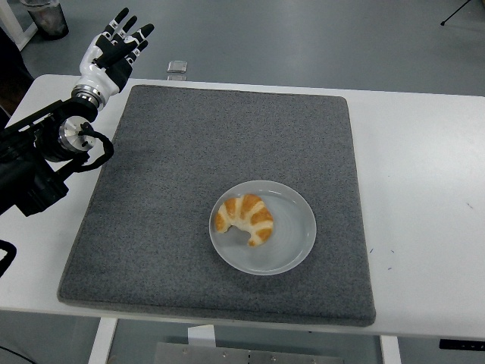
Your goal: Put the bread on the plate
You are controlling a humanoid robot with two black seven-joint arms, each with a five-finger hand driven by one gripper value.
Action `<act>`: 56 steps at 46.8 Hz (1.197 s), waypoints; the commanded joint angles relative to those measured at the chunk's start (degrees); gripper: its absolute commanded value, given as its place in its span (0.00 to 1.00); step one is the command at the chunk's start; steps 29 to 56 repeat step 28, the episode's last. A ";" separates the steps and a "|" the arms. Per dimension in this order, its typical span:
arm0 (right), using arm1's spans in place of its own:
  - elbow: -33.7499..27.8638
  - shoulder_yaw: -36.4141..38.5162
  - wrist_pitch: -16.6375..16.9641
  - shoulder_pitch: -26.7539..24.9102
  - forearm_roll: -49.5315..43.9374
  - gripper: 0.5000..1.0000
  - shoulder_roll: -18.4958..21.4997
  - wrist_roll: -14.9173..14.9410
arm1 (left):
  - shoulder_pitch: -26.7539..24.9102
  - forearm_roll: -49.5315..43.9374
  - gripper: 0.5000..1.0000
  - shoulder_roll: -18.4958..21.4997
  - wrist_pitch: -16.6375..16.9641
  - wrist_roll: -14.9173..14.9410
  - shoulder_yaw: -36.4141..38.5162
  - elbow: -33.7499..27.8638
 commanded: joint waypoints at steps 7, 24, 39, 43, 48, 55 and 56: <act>-0.01 0.19 0.13 -0.11 0.17 0.90 0.00 0.00 | 0.33 0.08 1.00 -1.71 -0.02 -0.02 -2.17 1.16; 0.08 0.11 0.22 -0.02 0.17 0.90 0.00 0.00 | 0.95 0.08 1.00 -3.47 -0.11 -0.46 -2.52 1.25; 0.08 0.20 0.31 -0.02 0.17 0.90 0.00 0.00 | 0.95 0.17 1.00 -3.56 -0.02 -0.55 -2.52 1.33; 0.08 0.20 0.31 -0.02 0.17 0.90 0.00 0.00 | 0.95 0.17 1.00 -3.56 -0.02 -0.55 -2.52 1.33; 0.08 0.20 0.31 -0.02 0.17 0.90 0.00 0.00 | 0.95 0.17 1.00 -3.56 -0.02 -0.55 -2.52 1.33; 0.08 0.20 0.31 -0.02 0.17 0.90 0.00 0.00 | 0.95 0.17 1.00 -3.56 -0.02 -0.55 -2.52 1.33; 0.08 0.20 0.31 -0.02 0.17 0.90 0.00 0.00 | 0.95 0.17 1.00 -3.56 -0.02 -0.55 -2.52 1.33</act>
